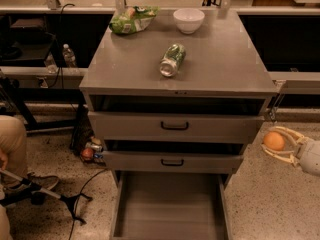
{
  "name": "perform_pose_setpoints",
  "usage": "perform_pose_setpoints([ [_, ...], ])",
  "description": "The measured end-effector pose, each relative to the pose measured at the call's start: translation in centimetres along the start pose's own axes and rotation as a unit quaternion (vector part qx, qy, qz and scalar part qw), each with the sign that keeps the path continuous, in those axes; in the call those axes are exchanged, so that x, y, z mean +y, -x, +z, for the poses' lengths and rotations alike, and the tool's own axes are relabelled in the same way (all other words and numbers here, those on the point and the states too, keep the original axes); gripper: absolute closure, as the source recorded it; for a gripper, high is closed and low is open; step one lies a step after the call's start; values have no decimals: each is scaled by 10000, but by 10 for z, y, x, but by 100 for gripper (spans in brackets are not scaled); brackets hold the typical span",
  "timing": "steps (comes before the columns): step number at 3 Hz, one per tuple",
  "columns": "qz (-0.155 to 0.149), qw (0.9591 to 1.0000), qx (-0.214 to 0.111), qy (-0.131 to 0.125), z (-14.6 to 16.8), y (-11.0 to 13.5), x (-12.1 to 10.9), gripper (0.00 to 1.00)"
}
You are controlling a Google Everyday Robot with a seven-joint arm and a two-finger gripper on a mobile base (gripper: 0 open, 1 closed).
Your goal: Pick orange from bottom drawer and place on counter
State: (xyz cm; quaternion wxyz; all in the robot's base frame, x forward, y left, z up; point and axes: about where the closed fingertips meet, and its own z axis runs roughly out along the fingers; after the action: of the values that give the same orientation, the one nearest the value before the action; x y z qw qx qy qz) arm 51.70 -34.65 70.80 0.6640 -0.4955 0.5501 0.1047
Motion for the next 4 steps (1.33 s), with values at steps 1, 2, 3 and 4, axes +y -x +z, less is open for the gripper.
perform_pose_setpoints([
  [1,54,10000,-32,-60,-4,7,-5,100],
  [2,72,9998,-51,-155,-16,25,-18,100],
  [3,110,9998,-17,-185,-27,46,-34,100],
  [4,254,9996,83,-25,-28,69,-54,100],
])
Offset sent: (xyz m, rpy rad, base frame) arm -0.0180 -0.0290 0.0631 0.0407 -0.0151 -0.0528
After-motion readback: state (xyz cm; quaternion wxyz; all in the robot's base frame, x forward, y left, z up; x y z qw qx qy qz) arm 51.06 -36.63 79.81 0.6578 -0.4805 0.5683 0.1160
